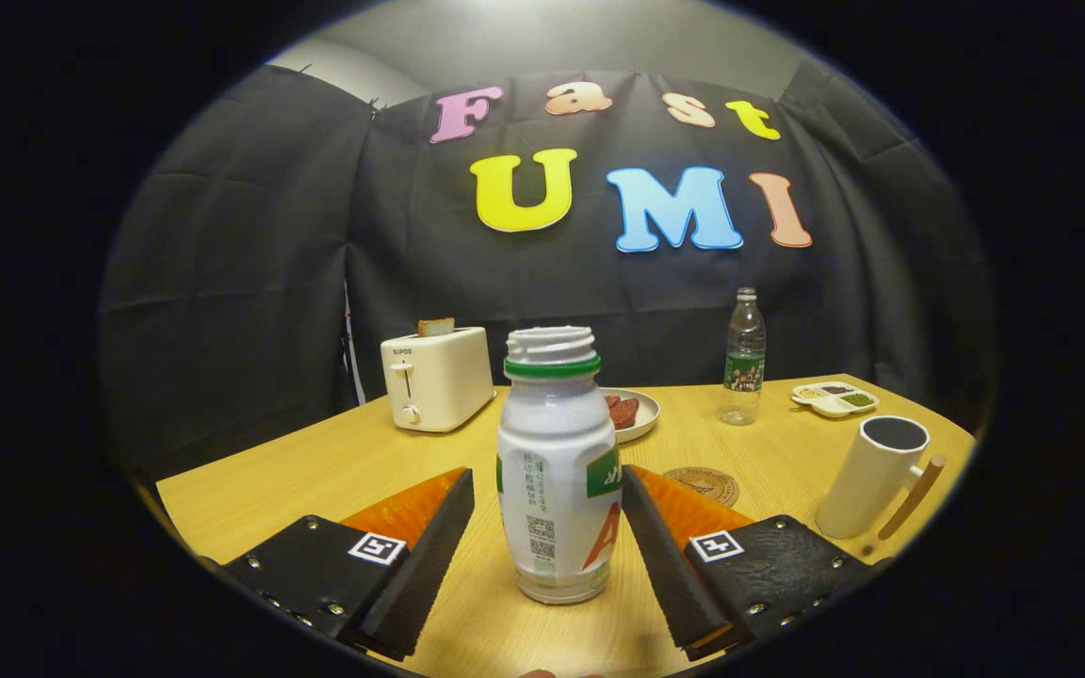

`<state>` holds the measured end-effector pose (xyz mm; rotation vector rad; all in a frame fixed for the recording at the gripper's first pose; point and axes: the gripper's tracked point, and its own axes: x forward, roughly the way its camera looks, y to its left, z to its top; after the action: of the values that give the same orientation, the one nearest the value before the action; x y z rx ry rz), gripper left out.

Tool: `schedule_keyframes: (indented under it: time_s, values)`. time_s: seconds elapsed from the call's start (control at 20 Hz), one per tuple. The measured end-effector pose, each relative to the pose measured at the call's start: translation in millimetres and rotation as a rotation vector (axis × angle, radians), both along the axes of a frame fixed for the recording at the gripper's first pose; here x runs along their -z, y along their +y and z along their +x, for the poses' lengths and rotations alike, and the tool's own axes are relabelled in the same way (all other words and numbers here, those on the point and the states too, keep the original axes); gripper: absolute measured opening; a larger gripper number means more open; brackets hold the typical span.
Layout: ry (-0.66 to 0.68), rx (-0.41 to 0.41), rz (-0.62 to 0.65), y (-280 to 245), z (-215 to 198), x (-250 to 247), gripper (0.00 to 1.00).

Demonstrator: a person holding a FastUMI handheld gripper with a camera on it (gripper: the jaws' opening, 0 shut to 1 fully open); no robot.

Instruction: Take the bottle from table, then pour the juice into the cup, finally place the bottle on the coaster

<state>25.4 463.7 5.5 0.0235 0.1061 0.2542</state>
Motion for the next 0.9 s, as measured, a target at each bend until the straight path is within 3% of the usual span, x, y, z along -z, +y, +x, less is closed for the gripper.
schedule_keyframes:
  time_s: [0.25, 0.4, 0.6, 0.9]
  values:
    - [0.014, 0.03, 0.005, 0.4, 11.9, 8.5, 0.91]
    - [0.009, 0.039, 0.014, -0.5, 16.5, 8.3, 0.75]
    - [-0.001, 0.06, -0.005, -2.0, 13.7, 8.5, 0.68]
    - [0.029, 0.072, 0.013, -2.9, 15.6, 8.2, 0.65]
